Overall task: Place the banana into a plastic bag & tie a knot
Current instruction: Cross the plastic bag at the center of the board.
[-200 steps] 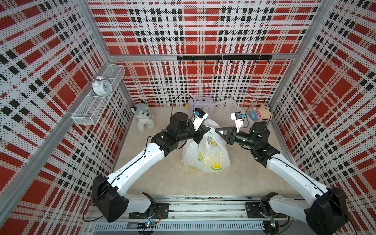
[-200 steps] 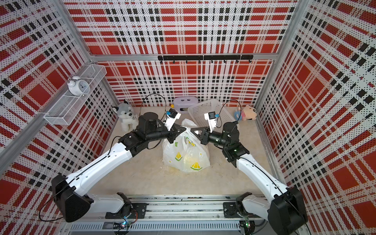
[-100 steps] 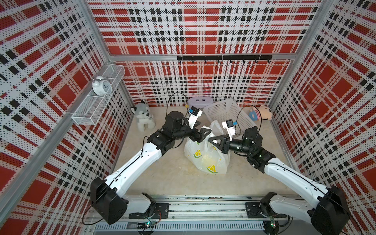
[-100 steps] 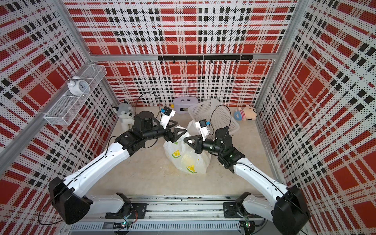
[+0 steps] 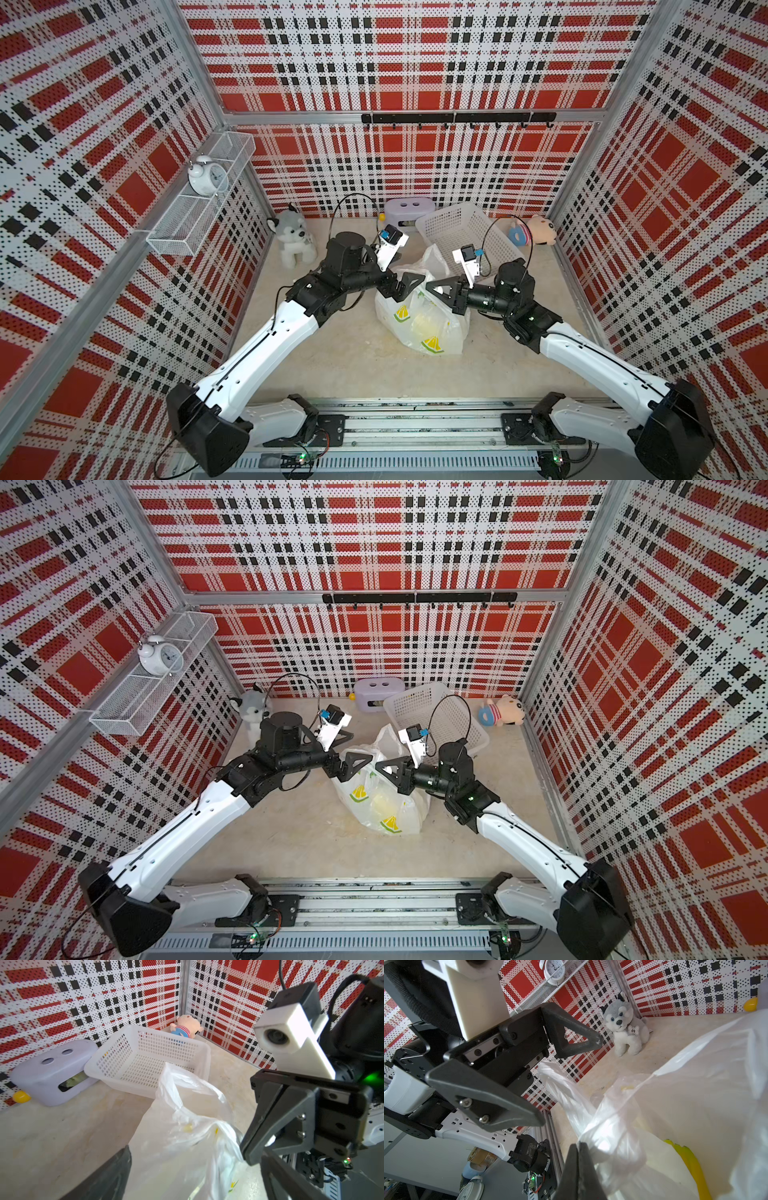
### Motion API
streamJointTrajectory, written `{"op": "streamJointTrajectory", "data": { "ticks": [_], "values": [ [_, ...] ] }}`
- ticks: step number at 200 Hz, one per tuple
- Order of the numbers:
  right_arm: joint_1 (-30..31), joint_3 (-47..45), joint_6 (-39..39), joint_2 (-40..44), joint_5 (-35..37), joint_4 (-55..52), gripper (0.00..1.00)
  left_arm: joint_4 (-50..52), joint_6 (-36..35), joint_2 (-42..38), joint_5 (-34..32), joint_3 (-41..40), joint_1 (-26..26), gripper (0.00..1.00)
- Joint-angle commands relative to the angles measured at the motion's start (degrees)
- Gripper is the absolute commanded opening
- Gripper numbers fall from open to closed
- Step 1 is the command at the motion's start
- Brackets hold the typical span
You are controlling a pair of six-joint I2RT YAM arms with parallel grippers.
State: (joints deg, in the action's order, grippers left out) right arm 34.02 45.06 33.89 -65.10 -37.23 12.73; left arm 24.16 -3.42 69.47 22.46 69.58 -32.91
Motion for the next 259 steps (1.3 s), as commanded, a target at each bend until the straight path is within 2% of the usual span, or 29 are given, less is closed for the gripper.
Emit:
{"op": "streamJointTrajectory", "data": {
  "ticks": [1, 21, 57, 67, 76, 86, 95, 100, 118, 138, 146, 163, 187, 222, 242, 253, 259],
  "values": [
    [0.35, 1.69, -0.92, -0.27, -0.02, -1.06, 0.0, 5.46, -3.52, -1.98, -4.95, 0.21, 0.81, 0.98],
    [0.37, 2.18, -1.04, -0.45, 0.01, -1.54, 0.0, 8.7, -2.63, -1.16, -3.65, 1.7, 0.99, 0.98],
    [0.34, 2.41, -1.19, -0.23, 0.19, -2.11, 0.0, 8.65, 0.72, -1.14, 5.03, 1.49, 0.8, 1.0],
    [0.35, 2.53, -1.24, -0.13, 0.23, -2.36, 0.0, 8.41, 0.85, -1.02, 6.38, 1.57, 0.9, 0.94],
    [0.34, 2.51, -1.34, -0.01, -0.01, -2.35, 0.0, 8.22, 0.95, -0.56, 8.11, 1.85, 0.98, 0.84],
    [0.35, 2.61, -1.35, 0.19, 0.12, -2.71, 0.0, 8.19, 1.12, 0.51, 10.14, 2.54, 1.01, 0.56],
    [0.36, 2.73, -1.52, 0.43, 0.17, -3.03, 0.0, 7.82, 1.65, 1.34, 11.11, 3.07, 1.12, 0.37],
    [0.35, 2.78, -1.59, 0.53, 0.05, -3.13, 0.0, 7.13, 1.98, 1.69, 11.48, 3.18, 1.16, 0.32],
    [0.35, 3.12, -1.75, 1.06, 0.17, -3.95, 0.0, 2.56, 3.8, 2.24, 12.6, 2.64, 1.25, 0.26],
    [0.36, 3.46, -1.72, 1.87, 0.39, -5.26, 0.0, -3.14, 7.3, 2.53, 13.27, 2.26, 2.21, 0.05],
    [0.34, 3.5, -1.72, 2.19, 0.33, -5.55, 0.0, -6.96, 9.45, 2.22, 14.36, 1.55, 2.66, 0.01],
    [0.35, 3.76, -3.53, 2.79, 0.37, -6.25, 0.0, -16.82, 15.44, 1.17, 16.53, -1.29, 3.77, 0.02],
    [0.37, 4.3, -3.74, 3.22, 0.41, -6.91, 0.0, -26.97, 22.61, 0.97, 19.19, -5.02, 4.68, 0.16],
    [0.39, 5.36, -3.52, 3.09, 1.72, -6.67, 0.0, -26.93, 24.12, 2.49, 18.91, -6.66, 4.17, 0.24],
    [0.49, 5.99, -2.92, 1.81, 0.95, -5.85, 0.0, -26.63, 24.27, 2.79, 18.17, -7.55, 2.91, 0.33],
    [1.08, 6.39, -3.1, 1.22, 0.7, -5.68, 0.0, -25.23, 24.26, 3.15, 16.98, -7.36, 2.1, 0.45],
    [1.55, 6.52, -3.37, 0.99, 0.72, -5.86, 0.0, -24.29, 24.28, 3.29, 16.04, -7.06, 1.73, 0.54]
  ]
}}
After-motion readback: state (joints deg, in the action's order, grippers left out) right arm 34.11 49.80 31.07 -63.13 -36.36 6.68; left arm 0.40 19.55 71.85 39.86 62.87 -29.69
